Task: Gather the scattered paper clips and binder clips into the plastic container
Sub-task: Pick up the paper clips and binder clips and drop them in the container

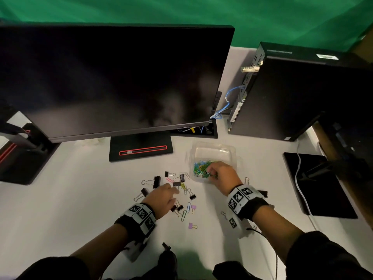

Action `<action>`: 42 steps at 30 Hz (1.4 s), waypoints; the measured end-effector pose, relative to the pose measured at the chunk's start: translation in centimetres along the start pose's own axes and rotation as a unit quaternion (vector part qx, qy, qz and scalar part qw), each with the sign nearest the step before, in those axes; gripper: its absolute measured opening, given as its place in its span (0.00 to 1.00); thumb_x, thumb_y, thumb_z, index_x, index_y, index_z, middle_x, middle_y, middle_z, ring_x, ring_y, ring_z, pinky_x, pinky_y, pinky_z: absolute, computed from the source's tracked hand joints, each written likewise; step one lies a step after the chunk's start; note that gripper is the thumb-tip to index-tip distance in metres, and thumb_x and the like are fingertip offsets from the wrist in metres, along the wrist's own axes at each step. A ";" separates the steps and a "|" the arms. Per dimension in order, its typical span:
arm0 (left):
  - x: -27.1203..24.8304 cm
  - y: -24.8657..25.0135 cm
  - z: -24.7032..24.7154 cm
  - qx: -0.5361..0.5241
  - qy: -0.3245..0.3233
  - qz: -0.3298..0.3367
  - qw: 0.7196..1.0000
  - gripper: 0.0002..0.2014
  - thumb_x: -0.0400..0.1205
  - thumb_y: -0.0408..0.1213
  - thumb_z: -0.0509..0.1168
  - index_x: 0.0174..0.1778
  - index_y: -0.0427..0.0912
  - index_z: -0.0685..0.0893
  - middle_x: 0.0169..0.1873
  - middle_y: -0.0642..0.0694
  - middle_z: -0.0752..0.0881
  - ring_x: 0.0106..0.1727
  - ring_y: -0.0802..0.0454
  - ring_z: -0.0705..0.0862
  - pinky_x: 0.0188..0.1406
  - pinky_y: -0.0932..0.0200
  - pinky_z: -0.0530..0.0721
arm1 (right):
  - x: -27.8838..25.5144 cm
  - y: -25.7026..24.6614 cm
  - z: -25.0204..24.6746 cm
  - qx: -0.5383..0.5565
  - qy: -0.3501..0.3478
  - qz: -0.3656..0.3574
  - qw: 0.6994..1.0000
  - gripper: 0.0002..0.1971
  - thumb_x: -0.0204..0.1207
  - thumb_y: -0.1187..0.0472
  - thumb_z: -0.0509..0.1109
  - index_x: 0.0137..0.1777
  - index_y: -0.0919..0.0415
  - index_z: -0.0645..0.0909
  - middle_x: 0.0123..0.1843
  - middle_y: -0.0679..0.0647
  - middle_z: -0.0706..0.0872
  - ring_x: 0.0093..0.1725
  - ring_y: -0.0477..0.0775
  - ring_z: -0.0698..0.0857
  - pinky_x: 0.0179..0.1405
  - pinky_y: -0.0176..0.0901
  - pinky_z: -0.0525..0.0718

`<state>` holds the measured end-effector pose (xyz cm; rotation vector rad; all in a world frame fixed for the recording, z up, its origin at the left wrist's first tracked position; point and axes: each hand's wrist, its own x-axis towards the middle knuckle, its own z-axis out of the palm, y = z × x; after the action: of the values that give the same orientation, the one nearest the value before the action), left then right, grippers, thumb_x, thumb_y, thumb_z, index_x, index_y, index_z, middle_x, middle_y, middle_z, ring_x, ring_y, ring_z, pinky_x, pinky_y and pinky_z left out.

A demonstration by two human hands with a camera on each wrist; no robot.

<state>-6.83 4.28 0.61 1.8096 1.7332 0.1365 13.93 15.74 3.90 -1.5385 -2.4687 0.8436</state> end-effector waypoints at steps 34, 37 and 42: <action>6.4 2.4 -1.7 0.309 -0.147 0.129 0.931 0.13 0.83 0.29 0.58 0.62 0.28 0.73 0.60 0.33 0.73 0.63 0.36 0.74 0.60 0.44 0.78 | 1.3 3.6 -1.7 0.021 0.029 0.058 0.998 0.03 0.71 0.63 0.72 0.44 0.57 0.85 0.40 0.51 0.85 0.41 0.51 0.82 0.42 0.38 0.78; 6.2 2.5 -1.4 0.294 -0.122 0.125 0.940 0.16 0.78 0.21 0.56 0.63 0.28 0.72 0.63 0.33 0.71 0.63 0.36 0.74 0.58 0.44 0.78 | 1.4 4.2 -1.8 0.025 0.003 0.099 0.995 0.05 0.70 0.60 0.74 0.45 0.56 0.83 0.38 0.49 0.84 0.39 0.50 0.81 0.38 0.37 0.75; 6.5 2.6 -2.0 0.177 -0.038 0.107 0.978 0.12 0.81 0.24 0.54 0.60 0.33 0.73 0.57 0.36 0.78 0.57 0.40 0.79 0.54 0.49 0.80 | 0.5 3.9 -0.6 0.023 -0.012 0.082 0.996 0.02 0.72 0.60 0.70 0.38 0.55 0.83 0.38 0.54 0.87 0.39 0.52 0.83 0.39 0.42 0.81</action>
<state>-4.66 11.21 1.35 2.2259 1.5805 -0.1628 17.00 17.68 2.33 -1.7429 -2.3462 0.9422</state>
